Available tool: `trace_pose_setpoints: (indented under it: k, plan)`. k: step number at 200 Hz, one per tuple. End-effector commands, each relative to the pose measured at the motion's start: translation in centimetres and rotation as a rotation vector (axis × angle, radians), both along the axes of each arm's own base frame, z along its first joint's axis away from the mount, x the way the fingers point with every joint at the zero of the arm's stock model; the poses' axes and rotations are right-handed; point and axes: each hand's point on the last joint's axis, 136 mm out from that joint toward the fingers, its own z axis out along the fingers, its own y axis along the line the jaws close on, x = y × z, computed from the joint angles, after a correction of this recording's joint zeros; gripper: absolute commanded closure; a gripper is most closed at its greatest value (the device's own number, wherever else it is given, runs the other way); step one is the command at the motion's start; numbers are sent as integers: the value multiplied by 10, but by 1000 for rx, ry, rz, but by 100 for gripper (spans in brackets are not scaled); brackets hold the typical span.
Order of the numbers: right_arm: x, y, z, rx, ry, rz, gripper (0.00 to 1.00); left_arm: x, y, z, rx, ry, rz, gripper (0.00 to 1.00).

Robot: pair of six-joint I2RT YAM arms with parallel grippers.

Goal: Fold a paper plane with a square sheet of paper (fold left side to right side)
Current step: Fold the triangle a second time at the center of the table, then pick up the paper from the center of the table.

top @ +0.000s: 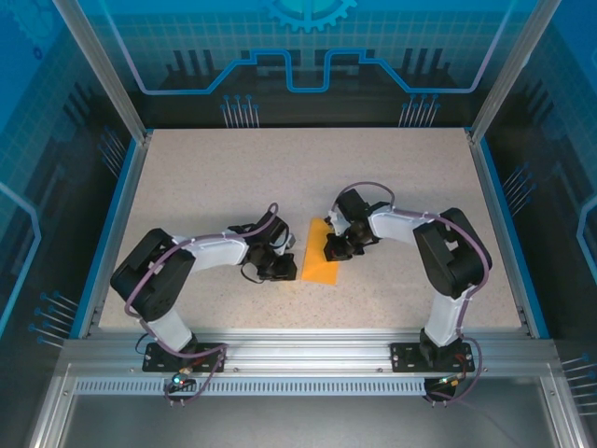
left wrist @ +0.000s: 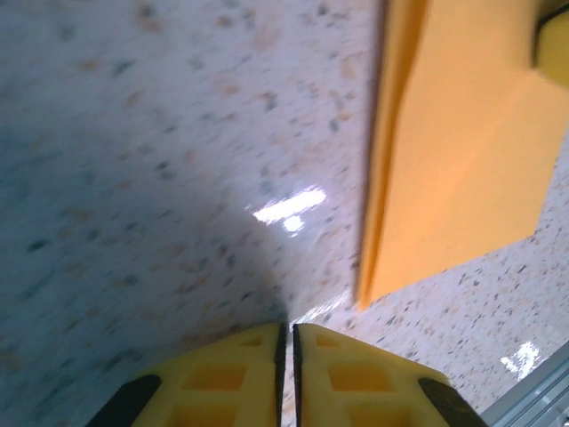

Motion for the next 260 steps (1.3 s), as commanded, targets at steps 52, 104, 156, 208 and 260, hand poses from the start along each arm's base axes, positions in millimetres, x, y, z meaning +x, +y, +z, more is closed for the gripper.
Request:
trace_pose_setpoints:
  k: [52, 104, 156, 208, 260]
  plan:
    - [28, -37, 56, -52, -255, -150, 59, 29, -6, 57, -76, -145, -32, 55]
    - [5, -47, 54, -6, -240, -155, 51, 53, -27, 68, -143, -170, -21, 50]
    - [-9, -52, 54, 52, -223, -178, 45, 59, -40, 50, -159, -122, -49, 47]
    - [-22, -42, 54, 123, -188, -185, 42, 70, -54, 39, -184, -101, -84, 52]
    - [-26, -38, 53, 133, -175, -176, 40, 76, -55, 29, -156, -99, -96, 56]
